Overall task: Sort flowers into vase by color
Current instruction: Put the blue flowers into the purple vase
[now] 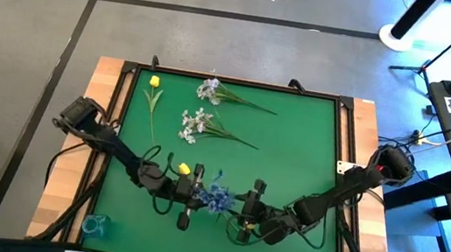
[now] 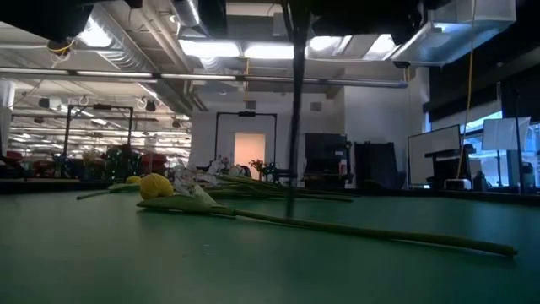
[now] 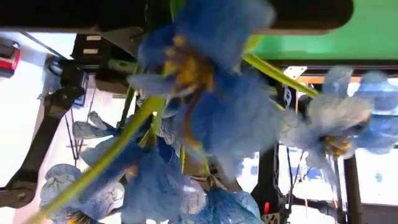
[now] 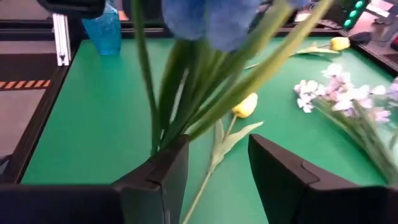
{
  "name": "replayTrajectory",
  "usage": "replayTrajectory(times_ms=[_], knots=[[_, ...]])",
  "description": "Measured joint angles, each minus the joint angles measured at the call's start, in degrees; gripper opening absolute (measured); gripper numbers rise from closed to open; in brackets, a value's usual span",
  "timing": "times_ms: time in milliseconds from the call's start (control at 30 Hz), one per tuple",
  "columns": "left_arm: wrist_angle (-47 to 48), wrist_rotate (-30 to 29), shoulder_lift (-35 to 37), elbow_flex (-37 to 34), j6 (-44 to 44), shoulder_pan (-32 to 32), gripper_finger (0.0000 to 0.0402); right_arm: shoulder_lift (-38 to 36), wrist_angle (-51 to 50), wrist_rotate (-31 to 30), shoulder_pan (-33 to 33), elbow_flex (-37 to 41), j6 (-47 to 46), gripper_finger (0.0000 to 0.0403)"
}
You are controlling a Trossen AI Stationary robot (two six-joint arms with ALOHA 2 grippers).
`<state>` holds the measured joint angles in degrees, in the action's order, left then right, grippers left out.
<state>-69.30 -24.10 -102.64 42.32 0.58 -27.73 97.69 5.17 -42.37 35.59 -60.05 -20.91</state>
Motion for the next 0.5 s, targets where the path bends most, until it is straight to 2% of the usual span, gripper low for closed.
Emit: replayTrajectory(times_ms=[267, 500], knots=[[1.1, 2.2, -0.2, 0.1, 0.5, 0.5, 0.0015, 3.2, 9.2, 7.1, -0.5, 0.0, 8.4, 0.0167], [2.9, 2.2, 1.7, 0.1, 8.0, -0.6, 0.0016, 3.0, 10.9, 11.2, -0.4, 0.0, 12.5, 0.0177]])
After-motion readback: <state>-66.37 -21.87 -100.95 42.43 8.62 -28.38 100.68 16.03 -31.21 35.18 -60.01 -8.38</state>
